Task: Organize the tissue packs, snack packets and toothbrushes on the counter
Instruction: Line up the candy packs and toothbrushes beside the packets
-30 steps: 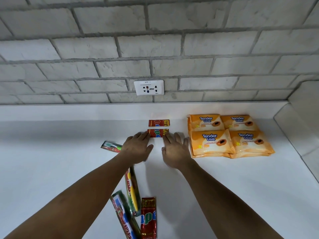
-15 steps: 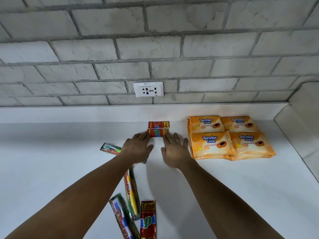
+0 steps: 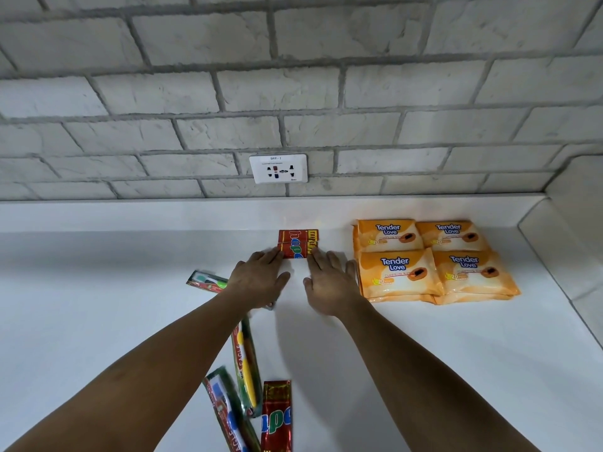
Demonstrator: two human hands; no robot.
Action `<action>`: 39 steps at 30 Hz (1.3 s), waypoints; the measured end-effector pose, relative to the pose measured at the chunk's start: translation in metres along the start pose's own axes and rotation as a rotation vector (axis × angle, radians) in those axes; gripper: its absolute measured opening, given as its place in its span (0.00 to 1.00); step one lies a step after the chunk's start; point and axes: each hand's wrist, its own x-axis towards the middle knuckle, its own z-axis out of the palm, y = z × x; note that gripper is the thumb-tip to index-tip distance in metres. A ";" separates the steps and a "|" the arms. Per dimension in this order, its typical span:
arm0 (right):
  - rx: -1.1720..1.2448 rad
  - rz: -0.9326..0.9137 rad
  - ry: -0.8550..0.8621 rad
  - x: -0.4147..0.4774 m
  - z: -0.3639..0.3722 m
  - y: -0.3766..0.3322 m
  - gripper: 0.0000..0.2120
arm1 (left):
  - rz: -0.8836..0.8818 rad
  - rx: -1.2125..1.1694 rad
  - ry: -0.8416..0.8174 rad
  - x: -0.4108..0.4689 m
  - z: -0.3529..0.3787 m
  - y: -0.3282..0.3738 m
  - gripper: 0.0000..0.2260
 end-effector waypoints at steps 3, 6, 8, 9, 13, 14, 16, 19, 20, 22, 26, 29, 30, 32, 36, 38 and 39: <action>-0.004 -0.007 0.003 0.000 0.000 0.001 0.31 | 0.001 -0.006 -0.003 -0.001 -0.001 0.000 0.30; 0.001 -0.012 0.002 0.000 -0.001 0.001 0.31 | -0.003 -0.002 -0.004 -0.002 -0.002 0.002 0.30; 0.007 -0.014 0.002 -0.001 -0.001 0.002 0.31 | -0.007 0.001 -0.005 -0.002 -0.003 0.003 0.31; 0.014 -0.013 0.005 -0.001 -0.001 0.001 0.31 | -0.007 0.000 -0.005 -0.002 -0.003 0.003 0.31; 0.051 -0.026 0.053 -0.007 -0.002 0.002 0.32 | -0.004 -0.037 0.012 -0.009 -0.004 0.002 0.31; 0.061 -0.031 0.057 -0.010 -0.002 0.002 0.32 | 0.000 -0.041 0.030 -0.011 -0.004 0.001 0.31; 0.089 -0.029 0.045 -0.017 -0.005 0.000 0.31 | 0.000 -0.049 0.058 -0.018 -0.005 -0.001 0.31; 0.127 -0.016 0.005 -0.031 -0.009 -0.006 0.30 | 0.001 -0.049 0.089 -0.031 -0.007 -0.003 0.31; 0.136 -0.015 -0.015 -0.040 -0.010 -0.011 0.30 | 0.005 -0.052 0.102 -0.040 -0.007 -0.004 0.31; 0.147 -0.012 -0.049 -0.053 -0.010 -0.019 0.30 | 0.020 -0.052 0.121 -0.053 -0.008 -0.004 0.31; 0.157 -0.025 -0.078 -0.085 -0.007 -0.035 0.33 | 0.059 -0.085 0.144 -0.090 0.000 -0.006 0.32; 0.166 -0.059 -0.082 -0.107 -0.005 -0.047 0.35 | 0.064 -0.108 0.143 -0.118 0.008 -0.004 0.33; 0.164 -0.070 -0.089 -0.114 -0.003 -0.051 0.35 | 0.067 -0.112 0.142 -0.126 0.010 -0.002 0.33; 0.150 -0.096 -0.103 -0.126 0.001 -0.058 0.37 | 0.079 -0.104 0.137 -0.144 0.014 0.002 0.33; 0.117 -0.157 -0.114 -0.145 0.010 -0.067 0.41 | 0.109 -0.099 0.113 -0.168 0.023 0.005 0.32; 0.092 -0.182 -0.122 -0.154 0.014 -0.068 0.43 | 0.116 -0.128 0.135 -0.177 0.028 0.005 0.30; 0.083 -0.189 -0.121 -0.157 0.016 -0.068 0.44 | 0.125 -0.152 0.154 -0.180 0.030 0.004 0.28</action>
